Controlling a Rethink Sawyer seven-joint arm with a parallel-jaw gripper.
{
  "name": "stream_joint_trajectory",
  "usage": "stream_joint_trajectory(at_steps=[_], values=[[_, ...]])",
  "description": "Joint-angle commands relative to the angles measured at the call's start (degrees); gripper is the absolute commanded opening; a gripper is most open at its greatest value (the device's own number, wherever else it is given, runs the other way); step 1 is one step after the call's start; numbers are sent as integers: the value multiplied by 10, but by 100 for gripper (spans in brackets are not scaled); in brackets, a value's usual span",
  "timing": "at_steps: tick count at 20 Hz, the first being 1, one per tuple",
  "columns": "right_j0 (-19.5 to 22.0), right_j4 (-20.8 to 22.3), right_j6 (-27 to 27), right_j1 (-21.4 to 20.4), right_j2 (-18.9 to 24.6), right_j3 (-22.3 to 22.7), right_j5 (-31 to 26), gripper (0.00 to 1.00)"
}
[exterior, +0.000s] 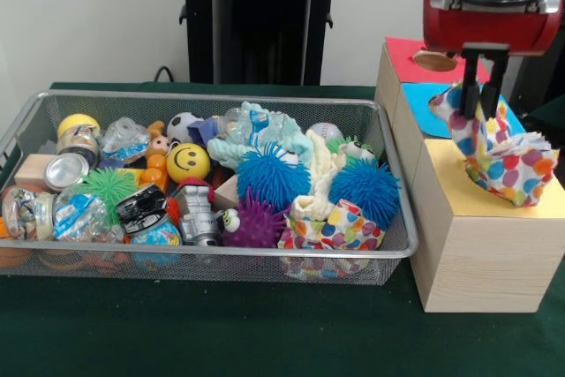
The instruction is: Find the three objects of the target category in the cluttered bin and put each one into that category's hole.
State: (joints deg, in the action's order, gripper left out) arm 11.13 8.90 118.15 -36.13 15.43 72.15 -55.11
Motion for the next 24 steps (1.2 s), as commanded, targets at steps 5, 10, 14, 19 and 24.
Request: stream_joint_trajectory(at_steps=[5, 10, 14, 19, 24], values=[[20, 52, -7, 74, -5, 21, 84, 0], [-6, 52, 28, 65, -17, 34, 95, 0], [-11, 41, 32, 45, -20, 47, 81, 0], [-20, 30, 36, 27, -25, 51, 63, 0], [-29, 17, 38, 8, -26, 48, 34, 0]])
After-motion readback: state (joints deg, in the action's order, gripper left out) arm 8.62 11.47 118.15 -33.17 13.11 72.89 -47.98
